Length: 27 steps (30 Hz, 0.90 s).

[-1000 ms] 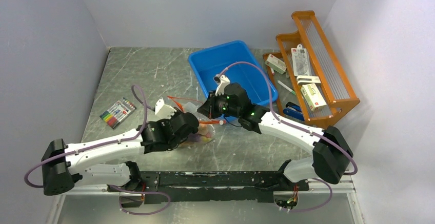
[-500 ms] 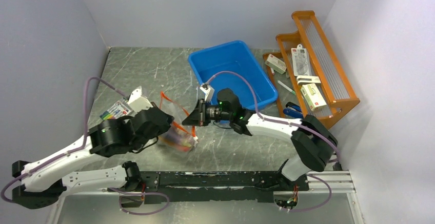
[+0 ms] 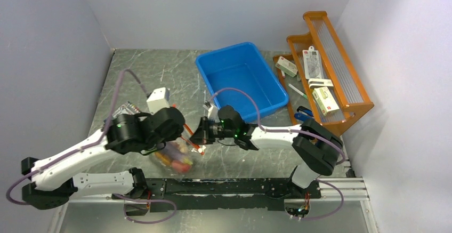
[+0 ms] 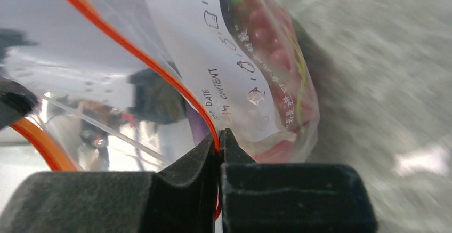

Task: Open the zip-top bag and remove the fake food
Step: Open the zipper of the food storage bag at the center of the board.

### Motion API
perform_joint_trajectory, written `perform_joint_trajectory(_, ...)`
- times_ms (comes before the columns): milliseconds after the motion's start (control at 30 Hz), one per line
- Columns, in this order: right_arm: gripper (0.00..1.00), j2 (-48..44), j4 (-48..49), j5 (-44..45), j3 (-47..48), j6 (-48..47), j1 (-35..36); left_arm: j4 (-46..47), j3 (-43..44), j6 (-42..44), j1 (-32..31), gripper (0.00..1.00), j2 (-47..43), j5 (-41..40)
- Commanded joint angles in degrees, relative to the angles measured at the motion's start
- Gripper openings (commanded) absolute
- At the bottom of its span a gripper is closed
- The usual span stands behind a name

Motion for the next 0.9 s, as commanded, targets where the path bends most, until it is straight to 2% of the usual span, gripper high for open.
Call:
perform_joint_trajectory(0, 0.05, -7.2, -9.1, 11.2, -5.8, -4.0, -1.2, 4.7, -3.2, 2.9, -0.2, 0.07, 3.0, 0.5)
perform_joint_trajectory(167, 0.12, -17.5, -22.9, 26.2, -6.0, -13.1, -2.9, 15.7, -5.6, 8.2, -0.2, 0.07, 4.4, 2.6)
perform_joint_trajectory(233, 0.24, -19.9, -26.9, 29.8, -4.9, -16.1, -3.8, 19.0, -5.7, 10.6, -0.1, 0.07, 5.5, 3.9)
perform_joint_trajectory(300, 0.33, -21.6, -31.4, 30.9, -2.3, -19.6, -4.6, 19.5, -5.0, 11.2, 0.0, 0.07, 7.5, 4.5)
perform_joint_trajectory(400, 0.38, -24.6, -38.4, 32.9, 1.6, -25.0, -4.8, 17.5, -3.5, 8.0, 0.0, 0.07, 11.3, 3.5)
perform_joint_trajectory(500, 0.38, -27.5, -35.7, 28.5, 1.1, -27.3, -4.9, 17.4, -2.9, 6.8, 0.0, 0.07, 14.6, 3.5)
perform_joint_trajectory(600, 0.33, -28.4, -32.4, 23.1, -0.7, -26.3, -5.0, 21.2, -4.3, 7.0, 0.0, 0.07, 14.0, 4.0)
perform_joint_trajectory(667, 0.28, -27.2, -29.2, 16.8, -2.0, -25.7, -5.0, 24.1, -6.0, 6.8, 0.0, 0.07, 12.3, 4.4)
perform_joint_trajectory(767, 0.26, -22.2, -27.7, 12.0, -1.8, -23.5, -5.1, 27.6, -9.4, 6.3, 0.0, 0.07, 8.7, 4.5)
perform_joint_trajectory(867, 0.34, -17.6, -31.9, 12.4, 1.2, -23.7, -5.1, 29.6, -12.9, 6.7, -0.1, 0.07, 4.9, 5.4)
